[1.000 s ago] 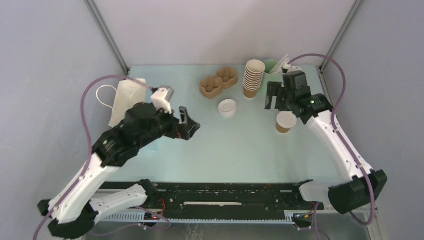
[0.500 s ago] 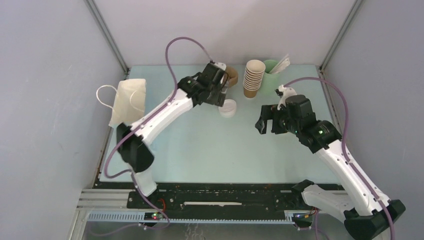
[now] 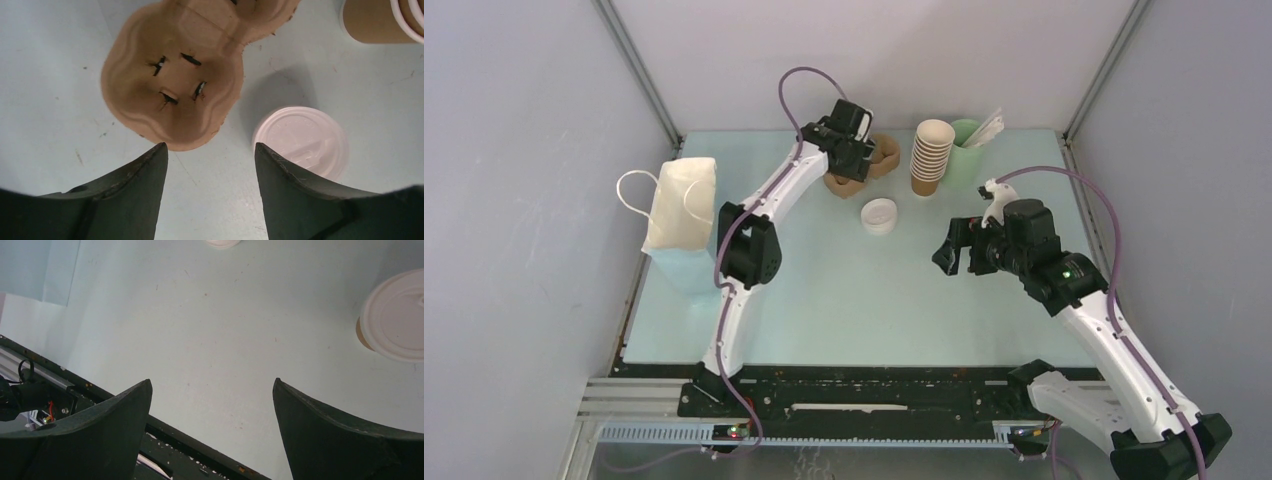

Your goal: Pack the takeout coffee

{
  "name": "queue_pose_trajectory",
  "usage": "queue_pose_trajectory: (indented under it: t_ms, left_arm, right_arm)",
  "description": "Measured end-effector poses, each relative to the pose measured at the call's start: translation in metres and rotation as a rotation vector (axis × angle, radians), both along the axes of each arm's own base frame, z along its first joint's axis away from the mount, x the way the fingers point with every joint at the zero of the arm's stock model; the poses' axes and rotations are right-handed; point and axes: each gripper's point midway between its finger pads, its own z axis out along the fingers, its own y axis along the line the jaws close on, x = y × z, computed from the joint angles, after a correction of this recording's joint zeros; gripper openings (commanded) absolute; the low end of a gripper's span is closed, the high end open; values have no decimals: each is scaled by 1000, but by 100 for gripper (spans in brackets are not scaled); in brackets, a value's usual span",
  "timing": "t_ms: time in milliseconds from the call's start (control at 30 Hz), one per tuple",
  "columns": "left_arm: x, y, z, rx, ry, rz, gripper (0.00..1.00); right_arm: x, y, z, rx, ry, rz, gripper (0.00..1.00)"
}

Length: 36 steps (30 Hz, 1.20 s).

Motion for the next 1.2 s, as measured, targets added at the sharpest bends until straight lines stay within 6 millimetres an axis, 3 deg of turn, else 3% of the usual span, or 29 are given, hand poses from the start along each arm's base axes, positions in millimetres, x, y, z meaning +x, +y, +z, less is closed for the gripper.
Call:
queue_pose_trajectory:
  t_ms: [267,467,800,1067,1200]
  left_arm:
    - [0,-16,-23,-42,45,-53,56]
    - [5,-19,-42,-31,54,-61,55]
    - [13,-16,-39,-22,24,-59,62]
    - [17,-11,-41,-127,71,-74,42]
    - [19,-8,-45,-154,91,-72,40]
  right_arm:
    - [4,6,4,17,-20,23,99]
    - [4,7,3,15,-19,29,99]
    - [5,8,1,10,-13,34,99]
    - [6,10,-4,5,4,38,99]
    - [6,10,-3,7,1,39,99]
